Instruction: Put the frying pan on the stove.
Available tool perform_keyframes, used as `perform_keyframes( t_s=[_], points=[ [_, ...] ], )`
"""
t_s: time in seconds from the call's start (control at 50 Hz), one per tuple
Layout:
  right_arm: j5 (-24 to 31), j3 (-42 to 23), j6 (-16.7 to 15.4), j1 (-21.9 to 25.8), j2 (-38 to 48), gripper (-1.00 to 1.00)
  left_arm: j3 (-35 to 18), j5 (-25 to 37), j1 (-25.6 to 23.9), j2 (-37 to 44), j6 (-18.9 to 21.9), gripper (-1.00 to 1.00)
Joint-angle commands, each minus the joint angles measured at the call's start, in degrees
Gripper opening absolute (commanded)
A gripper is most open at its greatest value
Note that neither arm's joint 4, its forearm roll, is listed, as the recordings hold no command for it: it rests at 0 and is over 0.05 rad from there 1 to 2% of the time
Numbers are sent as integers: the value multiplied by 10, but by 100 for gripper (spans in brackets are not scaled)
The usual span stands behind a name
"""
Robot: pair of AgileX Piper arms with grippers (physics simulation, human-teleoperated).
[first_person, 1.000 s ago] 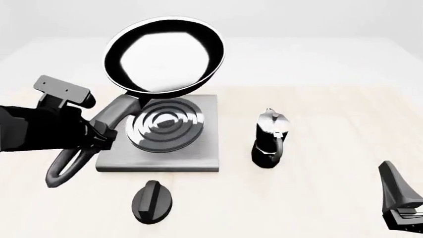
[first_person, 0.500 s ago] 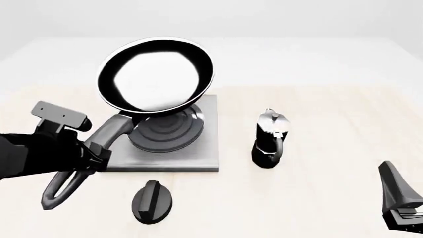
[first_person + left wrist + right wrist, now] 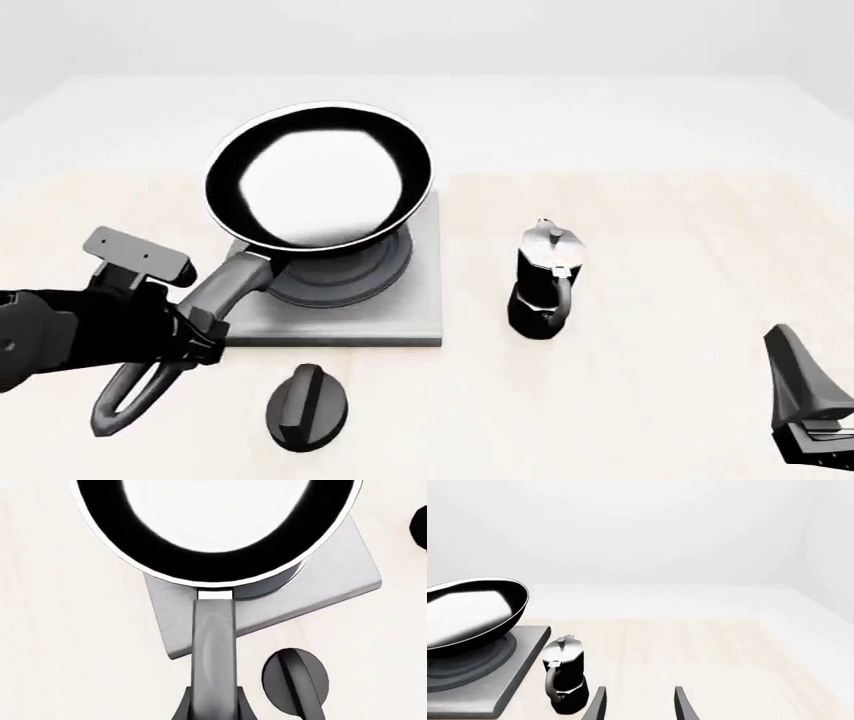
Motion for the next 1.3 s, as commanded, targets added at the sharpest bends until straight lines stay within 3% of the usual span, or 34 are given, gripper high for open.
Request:
perform_keyframes(
  t_s=[0.02,0.24,0.72,0.86,0.88,1.3],
  points=[
    [0,0,0,0,0,100,0,-29,1,16,16,-100],
    [0,0,0,0,0,100,13,-42,25,25,45,-100],
    [0,0,0,0,0,100,36,-79,34,56,53,-100],
    [0,0,0,0,0,100,27,-66,21,44,33,-100],
    [0,0,0,0,0,100,23,-60,22,32,31,100],
    [0,0,0,0,0,100,0,-5,24,-34,40,100]
  ],
)
